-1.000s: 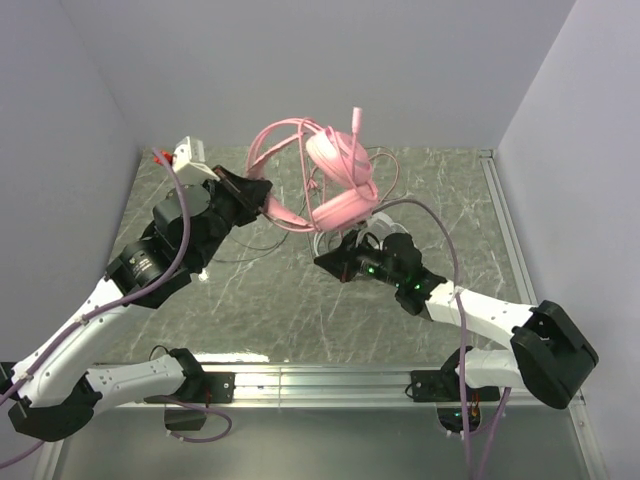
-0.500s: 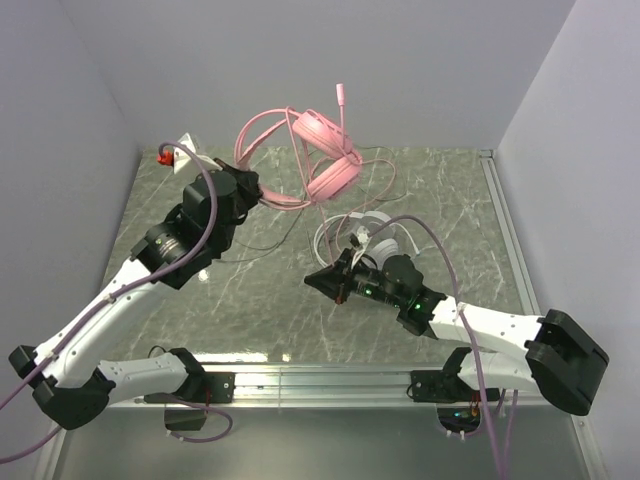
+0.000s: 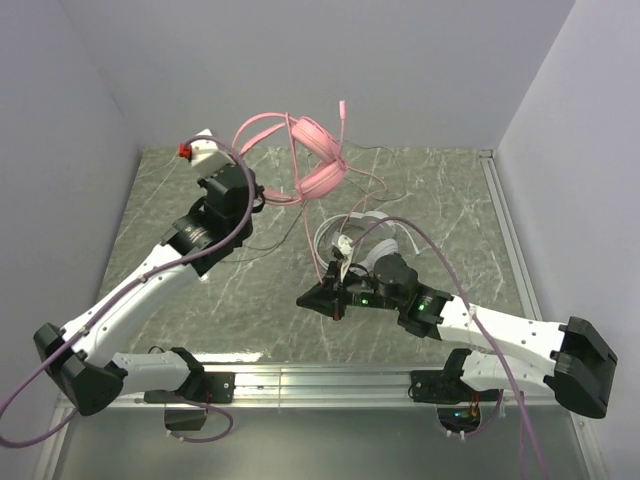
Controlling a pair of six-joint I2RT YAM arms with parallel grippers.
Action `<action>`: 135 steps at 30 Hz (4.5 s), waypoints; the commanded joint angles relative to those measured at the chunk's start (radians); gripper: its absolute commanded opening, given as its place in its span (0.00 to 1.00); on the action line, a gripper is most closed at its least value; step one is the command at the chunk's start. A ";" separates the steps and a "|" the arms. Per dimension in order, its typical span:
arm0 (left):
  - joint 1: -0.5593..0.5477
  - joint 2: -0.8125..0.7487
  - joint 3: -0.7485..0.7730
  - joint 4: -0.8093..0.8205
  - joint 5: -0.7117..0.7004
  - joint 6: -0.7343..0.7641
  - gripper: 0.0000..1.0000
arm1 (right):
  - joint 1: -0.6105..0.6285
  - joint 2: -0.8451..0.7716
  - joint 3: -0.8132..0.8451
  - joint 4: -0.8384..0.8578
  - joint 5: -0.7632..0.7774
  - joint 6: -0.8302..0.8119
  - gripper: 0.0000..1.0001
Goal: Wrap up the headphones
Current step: Wrap the headphone cable with the right arm
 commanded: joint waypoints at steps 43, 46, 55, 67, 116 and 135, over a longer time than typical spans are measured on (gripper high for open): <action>0.164 0.277 -0.004 0.095 -0.094 0.012 0.00 | -0.013 -0.024 0.676 -0.855 -0.063 -0.104 0.00; 0.184 0.298 0.031 0.089 -0.113 -0.017 0.00 | -0.013 -0.036 0.652 -0.858 -0.069 -0.093 0.00; 0.255 0.424 0.178 0.092 -0.110 -0.014 0.00 | -0.013 -0.100 0.581 -0.858 -0.089 -0.068 0.00; 0.234 0.403 0.061 0.187 -0.099 0.074 0.00 | -0.016 -0.096 0.690 -1.010 0.094 -0.137 0.00; -0.406 -0.162 -0.377 0.049 0.142 0.679 0.00 | -0.258 0.150 0.779 -0.892 0.952 -0.439 0.00; -0.406 -0.363 -0.184 -0.236 0.367 0.489 0.00 | -0.349 0.098 0.591 -0.682 0.624 -0.360 0.00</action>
